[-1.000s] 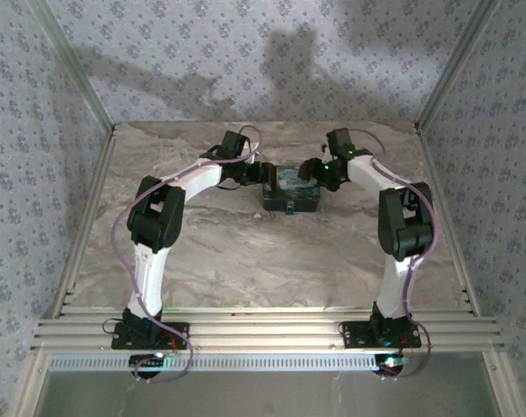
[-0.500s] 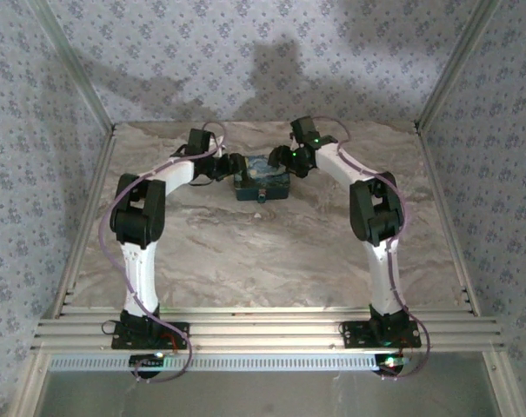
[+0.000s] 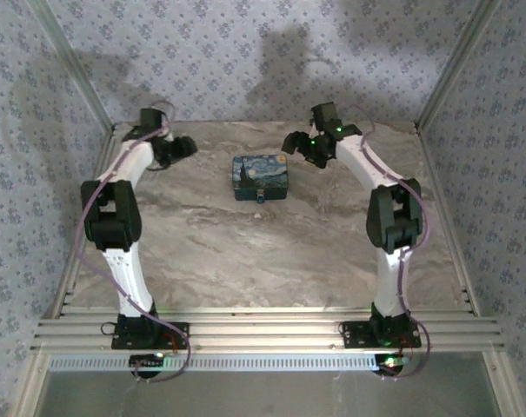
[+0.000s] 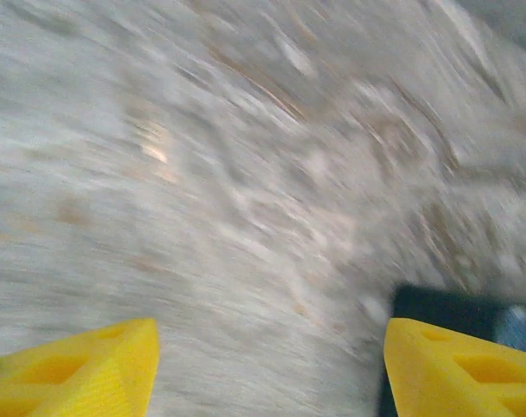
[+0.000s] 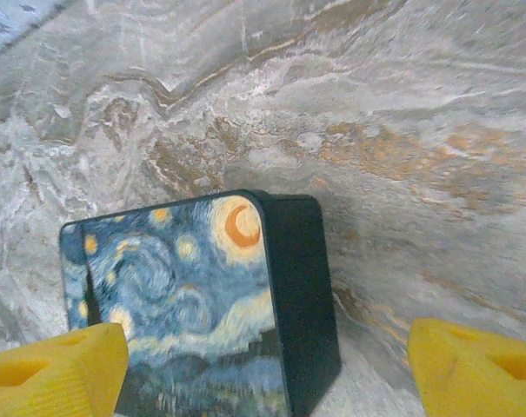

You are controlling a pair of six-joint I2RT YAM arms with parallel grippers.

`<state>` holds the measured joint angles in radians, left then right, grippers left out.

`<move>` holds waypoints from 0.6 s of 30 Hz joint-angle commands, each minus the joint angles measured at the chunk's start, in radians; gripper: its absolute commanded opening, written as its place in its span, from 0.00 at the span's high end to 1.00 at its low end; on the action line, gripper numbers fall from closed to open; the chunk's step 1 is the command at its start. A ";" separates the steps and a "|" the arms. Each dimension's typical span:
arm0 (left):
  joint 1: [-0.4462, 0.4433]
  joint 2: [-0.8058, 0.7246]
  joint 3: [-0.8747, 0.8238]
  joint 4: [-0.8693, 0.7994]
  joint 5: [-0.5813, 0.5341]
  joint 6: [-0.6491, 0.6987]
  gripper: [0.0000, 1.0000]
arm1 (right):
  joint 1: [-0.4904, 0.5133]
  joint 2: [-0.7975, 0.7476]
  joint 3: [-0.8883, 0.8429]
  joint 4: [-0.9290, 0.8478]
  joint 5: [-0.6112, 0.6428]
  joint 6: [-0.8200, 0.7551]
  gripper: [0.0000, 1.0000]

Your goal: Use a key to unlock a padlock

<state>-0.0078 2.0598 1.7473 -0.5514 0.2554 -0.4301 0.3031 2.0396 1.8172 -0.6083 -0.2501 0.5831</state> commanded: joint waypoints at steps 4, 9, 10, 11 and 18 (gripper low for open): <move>0.020 0.207 0.341 -0.277 -0.148 -0.018 0.41 | 0.017 -0.147 -0.147 -0.019 0.050 -0.068 0.15; 0.009 0.387 0.610 -0.380 -0.188 -0.032 0.53 | 0.044 -0.197 -0.222 -0.028 0.069 -0.084 0.14; 0.007 0.418 0.654 -0.397 -0.195 -0.032 0.54 | 0.048 -0.201 -0.230 -0.030 0.073 -0.087 0.14; 0.003 0.448 0.702 -0.414 -0.201 -0.030 0.56 | 0.053 -0.206 -0.238 -0.031 0.075 -0.088 0.14; -0.030 0.564 0.842 -0.475 -0.260 -0.024 0.57 | 0.065 -0.204 -0.249 -0.020 0.081 -0.094 0.14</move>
<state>-0.0280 2.6171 2.5336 -0.9546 0.0448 -0.4568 0.3656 1.8660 1.5684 -0.6216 -0.1867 0.5068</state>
